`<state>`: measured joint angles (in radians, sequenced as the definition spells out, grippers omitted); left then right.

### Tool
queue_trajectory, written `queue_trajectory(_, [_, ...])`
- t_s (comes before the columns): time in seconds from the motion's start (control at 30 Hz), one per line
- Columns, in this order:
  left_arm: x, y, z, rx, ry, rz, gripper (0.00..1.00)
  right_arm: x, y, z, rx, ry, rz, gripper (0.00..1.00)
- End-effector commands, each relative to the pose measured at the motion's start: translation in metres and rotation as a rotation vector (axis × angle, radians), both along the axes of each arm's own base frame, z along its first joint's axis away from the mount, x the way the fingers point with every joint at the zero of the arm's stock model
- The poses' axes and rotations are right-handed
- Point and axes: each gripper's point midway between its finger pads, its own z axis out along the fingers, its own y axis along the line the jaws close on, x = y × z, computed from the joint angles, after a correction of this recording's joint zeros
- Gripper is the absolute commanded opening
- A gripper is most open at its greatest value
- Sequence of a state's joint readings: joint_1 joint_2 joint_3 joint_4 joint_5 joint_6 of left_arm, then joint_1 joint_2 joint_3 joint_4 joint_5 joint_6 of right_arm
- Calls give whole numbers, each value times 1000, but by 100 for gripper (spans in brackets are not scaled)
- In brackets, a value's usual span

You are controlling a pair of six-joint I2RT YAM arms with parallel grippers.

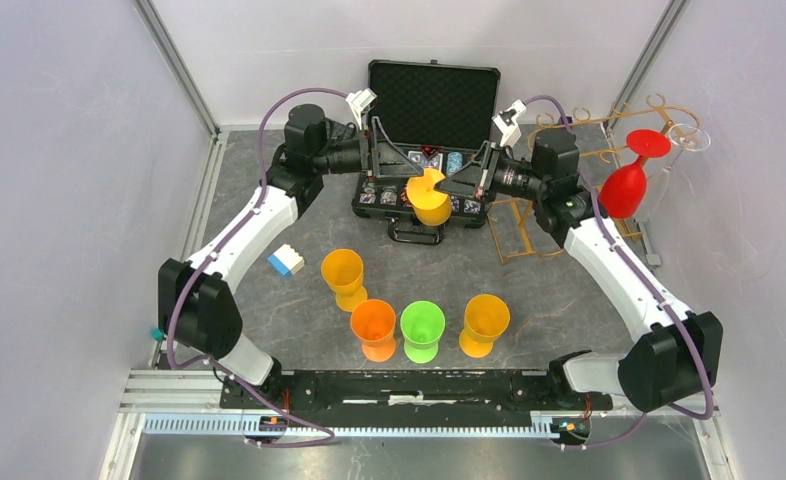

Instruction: Place the wine glass upside down on the wine glass rack

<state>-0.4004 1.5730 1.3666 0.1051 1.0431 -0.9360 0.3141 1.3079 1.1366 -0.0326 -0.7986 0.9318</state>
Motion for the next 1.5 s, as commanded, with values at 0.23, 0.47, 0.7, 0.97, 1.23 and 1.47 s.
queue_trajectory(0.23, [5, 16, 0, 124, -88, 99, 86, -13, -23, 13, -212, -140, -37, 0])
queue_trajectory(0.47, [9, 23, -10, 195, -101, 136, 91, -35, -42, -12, -319, -118, -55, 0])
queue_trajectory(0.7, [12, 24, -18, 207, -89, 141, 100, -56, -68, -29, -407, -84, -122, 0])
queue_trajectory(0.97, [17, 22, -24, 213, -75, 139, 100, -81, -100, -49, -549, 5, -184, 0])
queue_trajectory(1.23, [19, 20, -28, 207, -54, 129, 100, -99, -147, -48, -762, 58, -291, 0])
queue_trajectory(1.47, [19, 17, -28, 188, -42, 124, 100, -98, -158, -43, -755, 84, -336, 0])
